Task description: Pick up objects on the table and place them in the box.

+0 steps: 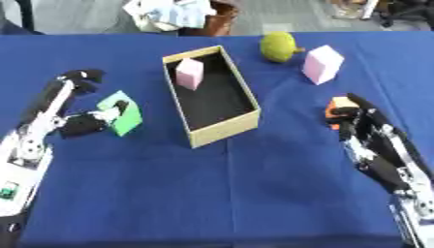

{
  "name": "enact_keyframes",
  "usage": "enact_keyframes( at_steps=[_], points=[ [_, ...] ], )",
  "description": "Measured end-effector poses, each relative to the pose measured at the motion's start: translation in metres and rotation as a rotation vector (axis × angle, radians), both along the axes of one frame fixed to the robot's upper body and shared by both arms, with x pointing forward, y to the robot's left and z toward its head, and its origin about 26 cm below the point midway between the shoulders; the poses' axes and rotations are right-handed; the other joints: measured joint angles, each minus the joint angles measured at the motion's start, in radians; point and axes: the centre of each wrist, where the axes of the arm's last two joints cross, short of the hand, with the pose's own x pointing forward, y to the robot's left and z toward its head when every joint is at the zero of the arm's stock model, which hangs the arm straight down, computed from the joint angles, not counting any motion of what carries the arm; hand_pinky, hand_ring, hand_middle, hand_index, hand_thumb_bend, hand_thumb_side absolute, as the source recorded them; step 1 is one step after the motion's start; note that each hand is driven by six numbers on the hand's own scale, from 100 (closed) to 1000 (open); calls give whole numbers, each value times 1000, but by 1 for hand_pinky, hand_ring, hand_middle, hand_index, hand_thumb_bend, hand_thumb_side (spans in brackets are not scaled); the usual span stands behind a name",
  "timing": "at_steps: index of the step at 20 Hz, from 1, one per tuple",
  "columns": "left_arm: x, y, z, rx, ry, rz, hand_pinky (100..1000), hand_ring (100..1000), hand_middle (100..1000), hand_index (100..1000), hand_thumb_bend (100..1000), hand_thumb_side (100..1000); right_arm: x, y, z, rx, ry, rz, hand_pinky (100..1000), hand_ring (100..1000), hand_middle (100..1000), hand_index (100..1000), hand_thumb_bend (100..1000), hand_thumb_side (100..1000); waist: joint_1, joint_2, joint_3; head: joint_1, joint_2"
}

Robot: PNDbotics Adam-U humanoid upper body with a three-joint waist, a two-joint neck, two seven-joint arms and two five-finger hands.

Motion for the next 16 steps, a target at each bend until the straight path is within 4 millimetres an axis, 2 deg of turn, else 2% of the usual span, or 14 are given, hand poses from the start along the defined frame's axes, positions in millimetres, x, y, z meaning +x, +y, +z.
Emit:
enact_keyframes(
  at_steps=[6,16],
  points=[
    [14,3,-1,117,35,-4,833,770,779,890,472,325,0,0,-1,-1,3,2,907,765,749,971,100,429,0,0,-1,0,0],
    [31,1,-11,190,93,-9,824,756,769,883,466,341,0,0,-1,-1,4,4,907,765,749,969,100,427,0,0,-5,1,0]
  ],
)
